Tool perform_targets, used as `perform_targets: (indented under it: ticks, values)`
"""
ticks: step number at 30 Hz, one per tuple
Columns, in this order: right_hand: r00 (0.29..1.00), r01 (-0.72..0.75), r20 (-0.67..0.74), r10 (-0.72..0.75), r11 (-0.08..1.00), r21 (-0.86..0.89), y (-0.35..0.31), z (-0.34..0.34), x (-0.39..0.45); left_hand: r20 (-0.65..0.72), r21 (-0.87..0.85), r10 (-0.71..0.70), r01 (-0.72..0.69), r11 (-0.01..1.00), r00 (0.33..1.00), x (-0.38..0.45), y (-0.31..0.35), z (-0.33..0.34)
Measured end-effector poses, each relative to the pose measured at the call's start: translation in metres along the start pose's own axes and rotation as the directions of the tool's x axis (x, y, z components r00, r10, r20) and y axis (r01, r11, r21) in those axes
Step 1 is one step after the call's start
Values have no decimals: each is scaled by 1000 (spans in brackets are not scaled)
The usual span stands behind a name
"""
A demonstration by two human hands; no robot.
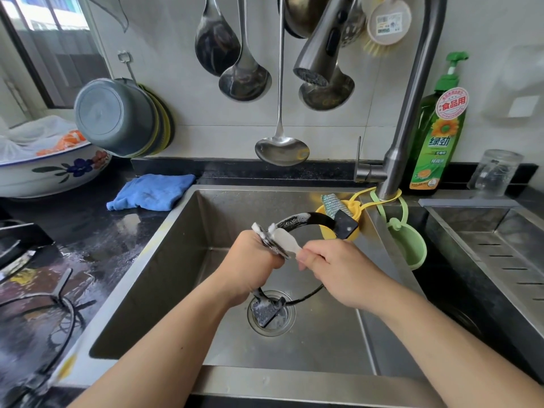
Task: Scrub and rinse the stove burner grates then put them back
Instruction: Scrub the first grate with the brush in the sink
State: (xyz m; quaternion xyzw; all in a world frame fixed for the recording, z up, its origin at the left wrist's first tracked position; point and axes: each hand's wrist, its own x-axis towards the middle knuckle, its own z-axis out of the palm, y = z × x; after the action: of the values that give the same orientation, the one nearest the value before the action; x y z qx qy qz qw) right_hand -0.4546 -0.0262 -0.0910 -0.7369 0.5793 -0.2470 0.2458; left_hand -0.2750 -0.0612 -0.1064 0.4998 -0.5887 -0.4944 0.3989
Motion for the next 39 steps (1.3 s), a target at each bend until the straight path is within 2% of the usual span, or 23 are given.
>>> perform_targets:
  ticks: [2,6,9,13,15,19,21,27,32,35,39]
  values:
    - [999,-12,-38,11,999,-38,-2,-1,-2,4,16,2,-2,1000,1000,0,0,1]
    - [972,-78,-229,45,987,-140,-15,10,-3,2,17,10,-10,1000,1000,1,-2,4]
    - [944,-133,-323,64,971,-199,-22,17,-4,-26,20,4,-3,1000,1000,3,-2,3]
    - [897,-242,-414,154,955,-171,-15,12,2,-57,44,-10,12,999,998,4,-1,1]
    - [906,-231,-390,165,964,-128,-11,10,3,-54,57,-7,10,998,999,3,-1,2]
    - [980,-82,-184,75,996,-30,-21,19,-1,-21,81,24,-22,997,999,-2,3,3]
    - [987,-64,-146,61,998,-14,-23,19,-1,-15,93,28,-26,995,999,-4,3,3]
    - [957,-134,-274,91,981,-143,-26,15,-4,-25,79,19,-17,997,1000,0,2,6]
    - [883,-287,-413,222,952,-103,-13,9,2,-67,118,19,-11,993,998,1,1,3]
    - [889,-288,-390,238,955,-74,-8,4,1,-57,227,83,-68,971,995,1,-2,3]
    - [969,-112,-227,96,992,-59,-25,19,-6,-87,380,164,-119,917,983,3,-6,2]
